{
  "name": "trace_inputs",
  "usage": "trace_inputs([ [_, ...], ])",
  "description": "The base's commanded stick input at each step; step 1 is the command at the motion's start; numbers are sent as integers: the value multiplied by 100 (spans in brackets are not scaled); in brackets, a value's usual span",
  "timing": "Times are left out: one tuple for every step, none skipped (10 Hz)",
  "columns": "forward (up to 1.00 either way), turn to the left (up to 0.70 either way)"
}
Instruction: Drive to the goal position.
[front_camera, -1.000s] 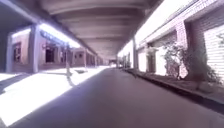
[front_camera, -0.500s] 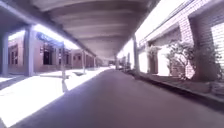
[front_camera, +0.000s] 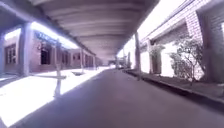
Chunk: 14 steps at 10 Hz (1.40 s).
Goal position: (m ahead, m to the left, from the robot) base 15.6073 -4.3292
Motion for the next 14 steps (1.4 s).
trace_inputs([
  [85,0],
  [85,0],
  [85,0],
  [85,0],
  [85,0],
  [85,0],
  [85,0],
  [85,0],
  [85,0],
  [85,0],
  [85,0],
  [85,0],
  [85,0],
  [85,0],
])
